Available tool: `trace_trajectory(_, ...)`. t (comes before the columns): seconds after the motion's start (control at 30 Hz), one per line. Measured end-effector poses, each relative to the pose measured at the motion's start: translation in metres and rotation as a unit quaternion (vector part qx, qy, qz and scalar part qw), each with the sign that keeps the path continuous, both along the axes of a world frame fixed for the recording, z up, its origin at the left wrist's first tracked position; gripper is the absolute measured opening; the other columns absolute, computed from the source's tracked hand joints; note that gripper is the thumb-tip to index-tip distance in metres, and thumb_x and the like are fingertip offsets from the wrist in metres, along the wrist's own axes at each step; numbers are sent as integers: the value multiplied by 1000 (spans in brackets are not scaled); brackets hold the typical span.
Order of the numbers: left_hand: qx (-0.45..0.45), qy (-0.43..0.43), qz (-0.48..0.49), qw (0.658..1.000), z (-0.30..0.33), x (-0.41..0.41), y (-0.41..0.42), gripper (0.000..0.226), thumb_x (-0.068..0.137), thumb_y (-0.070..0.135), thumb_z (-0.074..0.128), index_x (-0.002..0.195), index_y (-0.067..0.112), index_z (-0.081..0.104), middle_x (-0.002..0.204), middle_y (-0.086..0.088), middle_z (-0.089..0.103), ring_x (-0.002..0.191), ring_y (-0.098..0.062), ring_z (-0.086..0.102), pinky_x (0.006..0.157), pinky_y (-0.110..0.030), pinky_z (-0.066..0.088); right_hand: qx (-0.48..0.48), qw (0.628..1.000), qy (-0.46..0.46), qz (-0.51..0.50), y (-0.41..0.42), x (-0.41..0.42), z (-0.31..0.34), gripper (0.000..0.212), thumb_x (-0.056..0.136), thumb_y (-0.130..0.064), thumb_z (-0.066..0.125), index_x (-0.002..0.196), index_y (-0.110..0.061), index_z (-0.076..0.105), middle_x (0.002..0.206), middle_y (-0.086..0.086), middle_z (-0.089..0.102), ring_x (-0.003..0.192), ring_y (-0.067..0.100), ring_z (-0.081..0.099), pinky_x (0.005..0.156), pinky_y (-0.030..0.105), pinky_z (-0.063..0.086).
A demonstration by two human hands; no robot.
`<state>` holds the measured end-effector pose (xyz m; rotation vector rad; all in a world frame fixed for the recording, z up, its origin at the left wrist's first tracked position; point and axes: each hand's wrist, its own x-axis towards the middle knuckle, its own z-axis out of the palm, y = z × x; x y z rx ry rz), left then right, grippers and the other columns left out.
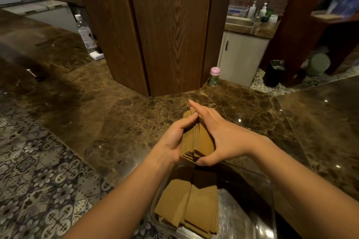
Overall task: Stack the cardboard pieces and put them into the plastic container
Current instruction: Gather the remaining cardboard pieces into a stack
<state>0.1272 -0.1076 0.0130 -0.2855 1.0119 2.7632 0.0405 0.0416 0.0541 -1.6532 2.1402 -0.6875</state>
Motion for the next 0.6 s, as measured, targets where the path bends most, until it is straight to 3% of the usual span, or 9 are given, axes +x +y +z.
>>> trace_trajectory(0.07,-6,6,9,1000,1,-4,3,32,73,27,80,100,9,79,94,-16,75,88,-30,73,79,-41,60,-5,999,38,-2,0,2,5,134,65,-61,82,144,-60,-27,158,-30,-6,148,3,-6,123,49,10)
trace_trajectory(0.13,-2,9,44,999,0,-10,4,30,76,29,77,100,10,80,95,-16,75,91,-30,73,80,-42,59,-51,993,103,-21,-1,6,8,126,70,-65,77,152,-51,-18,166,-10,-15,153,18,-11,123,54,3)
trace_trajectory(0.2,28,8,82,996,1,-16,2,28,88,34,68,101,12,80,100,-16,76,96,-30,73,80,-44,59,-148,974,166,-42,0,11,10,98,75,-62,75,152,-35,21,164,7,13,150,30,16,119,58,19)
trace_trajectory(0.27,46,9,106,993,5,-18,-3,34,91,40,63,90,13,82,95,-14,77,90,-26,75,76,-41,60,-235,934,263,-54,2,16,6,54,83,-50,73,123,-20,53,135,14,50,125,30,47,100,53,42)
trace_trajectory(0.33,50,-4,120,991,11,-20,-4,39,86,45,62,74,14,83,83,-11,77,76,-23,75,67,-37,62,-258,902,341,-54,3,18,1,27,90,-38,69,97,-12,67,104,13,64,95,29,58,76,45,48)
trace_trajectory(0.43,78,-36,123,989,17,-25,-4,47,91,47,59,78,7,78,78,-12,73,70,-23,72,66,-35,62,-245,886,390,-56,2,18,-3,21,94,-27,66,86,-10,73,87,9,67,77,27,59,62,38,45)
trace_trajectory(0.5,85,-67,124,986,20,-28,-4,47,91,49,61,94,2,68,81,-15,70,73,-25,69,68,-35,61,-235,884,400,-59,2,16,-2,20,96,-25,64,87,-9,74,87,8,68,75,26,59,61,37,44)
trace_trajectory(0.6,80,-82,131,985,24,-32,-4,48,92,49,60,97,1,62,76,-15,69,67,-25,69,64,-33,60,-223,885,404,-64,0,14,0,21,97,-23,61,89,-8,73,87,9,67,74,26,59,60,36,45)
